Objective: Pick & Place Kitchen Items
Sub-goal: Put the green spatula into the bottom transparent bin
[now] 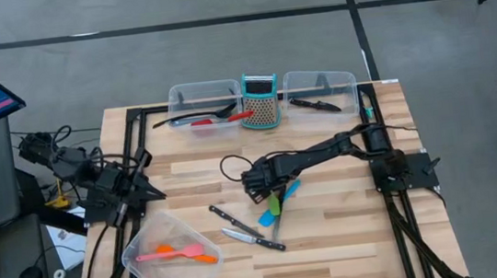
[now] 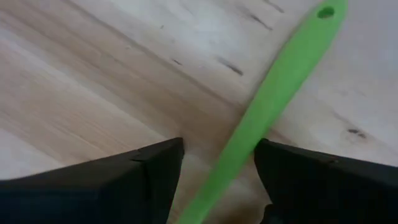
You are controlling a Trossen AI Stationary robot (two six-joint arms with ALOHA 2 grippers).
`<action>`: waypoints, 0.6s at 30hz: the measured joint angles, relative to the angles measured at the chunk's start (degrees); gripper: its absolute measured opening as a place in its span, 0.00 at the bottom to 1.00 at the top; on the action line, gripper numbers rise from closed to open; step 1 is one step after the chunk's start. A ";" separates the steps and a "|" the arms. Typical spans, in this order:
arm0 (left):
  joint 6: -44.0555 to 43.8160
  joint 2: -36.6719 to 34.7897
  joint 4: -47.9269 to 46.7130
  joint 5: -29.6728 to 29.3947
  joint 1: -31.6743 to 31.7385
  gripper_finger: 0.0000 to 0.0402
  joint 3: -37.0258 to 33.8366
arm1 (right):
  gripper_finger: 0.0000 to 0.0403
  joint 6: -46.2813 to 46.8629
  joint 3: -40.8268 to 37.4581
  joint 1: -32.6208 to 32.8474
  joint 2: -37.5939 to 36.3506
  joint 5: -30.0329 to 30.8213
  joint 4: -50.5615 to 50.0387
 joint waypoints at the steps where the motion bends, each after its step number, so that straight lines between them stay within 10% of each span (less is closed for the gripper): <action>1: 0.02 -0.06 -0.19 0.00 0.02 0.00 -0.02 | 0.49 0.04 0.05 0.02 0.62 -0.90 0.15; 11: 0.00 0.13 -0.37 0.00 0.02 0.00 0.00 | 0.06 2.43 -0.10 0.28 0.45 -2.02 1.43; 18: 0.02 0.13 -0.37 -1.20 0.02 0.00 0.00 | 0.02 -1.92 -0.70 0.72 -3.27 2.43 1.63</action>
